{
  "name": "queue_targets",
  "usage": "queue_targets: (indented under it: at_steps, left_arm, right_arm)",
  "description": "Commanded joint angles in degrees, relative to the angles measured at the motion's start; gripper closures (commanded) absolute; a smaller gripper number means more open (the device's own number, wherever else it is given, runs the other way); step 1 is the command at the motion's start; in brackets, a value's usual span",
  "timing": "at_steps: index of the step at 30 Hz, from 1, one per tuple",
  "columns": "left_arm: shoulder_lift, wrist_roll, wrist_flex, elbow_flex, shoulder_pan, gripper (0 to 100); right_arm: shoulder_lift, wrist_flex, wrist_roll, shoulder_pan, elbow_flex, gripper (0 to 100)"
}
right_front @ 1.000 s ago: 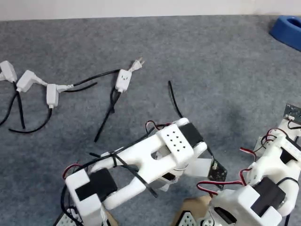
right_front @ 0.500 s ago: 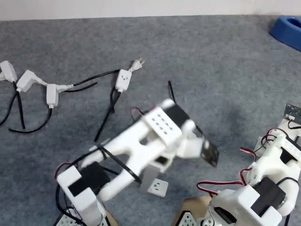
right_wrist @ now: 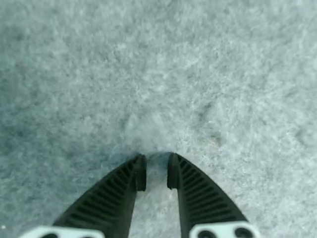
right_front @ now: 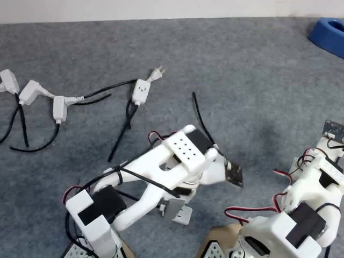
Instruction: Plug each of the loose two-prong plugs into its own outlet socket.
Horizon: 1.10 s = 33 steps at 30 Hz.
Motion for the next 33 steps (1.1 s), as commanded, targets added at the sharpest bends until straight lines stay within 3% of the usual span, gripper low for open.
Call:
queue_targets:
  at_steps: [1, 7, 16, 23, 33]
  left_arm:
    - [-2.2, 4.6, -1.9, 0.7, 2.6, 99]
    - [-2.8, 18.6, -3.3, 3.5, 9.9, 87]
    - [-2.8, 18.8, -3.8, 2.8, 7.3, 86]
    - [-2.2, 14.1, -6.9, 1.2, 1.5, 85]
    - [-2.1, 14.0, -13.0, 5.8, 1.2, 85]
  right_arm:
    - [-2.8, 0.8, 0.3, -0.1, 0.3, 90.8]
    - [-8.1, 0.4, 0.0, 5.7, 4.2, 90.8]
    - [-20.2, -12.8, 0.4, 9.1, 23.3, 90.8]
    - [-24.6, -13.1, 0.5, 8.7, 27.1, 90.8]
    - [-24.8, -12.9, 0.5, 9.0, 26.9, 90.8]
